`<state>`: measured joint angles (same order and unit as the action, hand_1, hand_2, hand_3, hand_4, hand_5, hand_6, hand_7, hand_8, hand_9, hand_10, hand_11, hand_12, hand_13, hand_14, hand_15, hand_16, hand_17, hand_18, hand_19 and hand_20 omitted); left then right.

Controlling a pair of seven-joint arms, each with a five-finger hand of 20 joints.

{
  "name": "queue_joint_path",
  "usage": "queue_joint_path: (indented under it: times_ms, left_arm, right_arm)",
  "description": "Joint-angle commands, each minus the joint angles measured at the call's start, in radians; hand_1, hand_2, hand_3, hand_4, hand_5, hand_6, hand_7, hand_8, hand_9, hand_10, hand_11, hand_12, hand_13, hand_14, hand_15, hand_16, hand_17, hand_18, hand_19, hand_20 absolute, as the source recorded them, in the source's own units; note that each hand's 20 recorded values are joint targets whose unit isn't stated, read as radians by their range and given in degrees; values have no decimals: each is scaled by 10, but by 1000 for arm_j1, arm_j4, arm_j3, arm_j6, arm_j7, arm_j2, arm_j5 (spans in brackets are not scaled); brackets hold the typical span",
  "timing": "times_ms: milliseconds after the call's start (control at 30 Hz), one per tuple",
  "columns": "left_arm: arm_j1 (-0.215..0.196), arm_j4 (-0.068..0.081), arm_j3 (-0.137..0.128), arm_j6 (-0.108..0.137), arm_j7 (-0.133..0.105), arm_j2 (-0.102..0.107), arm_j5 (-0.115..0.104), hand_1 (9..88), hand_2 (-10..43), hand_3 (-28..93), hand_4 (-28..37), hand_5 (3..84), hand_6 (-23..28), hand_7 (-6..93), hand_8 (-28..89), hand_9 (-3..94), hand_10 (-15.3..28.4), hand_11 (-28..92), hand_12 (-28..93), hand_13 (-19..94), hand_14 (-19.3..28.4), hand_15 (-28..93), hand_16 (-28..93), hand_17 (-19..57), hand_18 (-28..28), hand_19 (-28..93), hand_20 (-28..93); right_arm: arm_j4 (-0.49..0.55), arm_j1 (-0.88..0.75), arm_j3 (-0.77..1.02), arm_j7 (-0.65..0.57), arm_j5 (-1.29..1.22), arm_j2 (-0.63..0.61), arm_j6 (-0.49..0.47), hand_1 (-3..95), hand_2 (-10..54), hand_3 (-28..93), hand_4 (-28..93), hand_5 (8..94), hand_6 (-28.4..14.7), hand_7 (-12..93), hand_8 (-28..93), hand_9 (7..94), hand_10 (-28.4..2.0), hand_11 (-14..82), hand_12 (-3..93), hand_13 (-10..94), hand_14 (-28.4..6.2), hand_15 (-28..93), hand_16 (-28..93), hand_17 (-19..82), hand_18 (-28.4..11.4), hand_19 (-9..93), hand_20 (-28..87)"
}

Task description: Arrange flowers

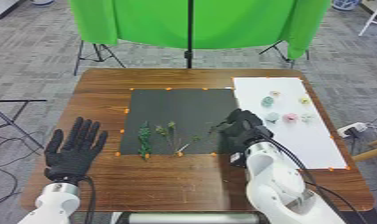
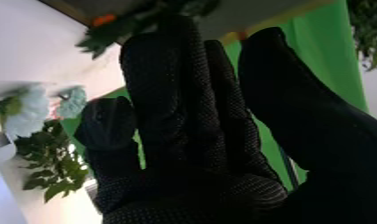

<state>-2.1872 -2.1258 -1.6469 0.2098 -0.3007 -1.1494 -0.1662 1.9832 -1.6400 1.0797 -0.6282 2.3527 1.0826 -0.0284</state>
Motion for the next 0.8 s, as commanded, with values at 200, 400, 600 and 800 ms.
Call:
queue_joint_path:
  times_ms: [200, 400, 600, 800]
  left_arm:
    - [-9, 6, 6, 12, 8, -8, -2, 257, 190, 763, -283, 464, 98, 132, -109, 412, 149, 205, 69, 310, 153, 318, -85, -69, 130, 364, 110]
    - [-13, 4, 6, 10, 3, -8, -4, 257, 190, 763, -283, 465, 97, 132, -109, 412, 149, 206, 69, 309, 154, 319, -84, -69, 131, 364, 110]
    - [-10, 5, 6, 9, 3, -7, -7, 257, 190, 764, -283, 465, 97, 133, -110, 412, 150, 206, 70, 308, 154, 322, -84, -69, 131, 365, 110]
    - [-2, 8, 10, 13, 3, -5, -8, 258, 191, 763, -283, 465, 98, 133, -110, 412, 150, 206, 70, 308, 155, 324, -85, -69, 131, 364, 109]
  right_arm:
    - [-30, -2, 22, -17, -40, 22, -150, 443, -95, 840, -272, 646, -32, 167, -128, 679, -180, 132, 138, 692, -113, 442, 275, 363, -245, 928, 417]
    - [-18, -15, 40, -23, -48, 5, -142, 437, -95, 839, -264, 691, -39, 189, -97, 662, -185, 119, 135, 681, -122, 437, 251, 359, -246, 930, 397]
    - [5, -25, 44, -20, -77, 1, -159, 465, -95, 802, -273, 728, -49, 225, -2, 662, -185, 119, 135, 674, -123, 444, 240, 357, -245, 932, 391]
    - [29, -25, 33, -29, -117, 8, -158, 444, -95, 812, -259, 720, -48, 191, -17, 672, -185, 130, 140, 675, -129, 471, 224, 357, -247, 932, 397]
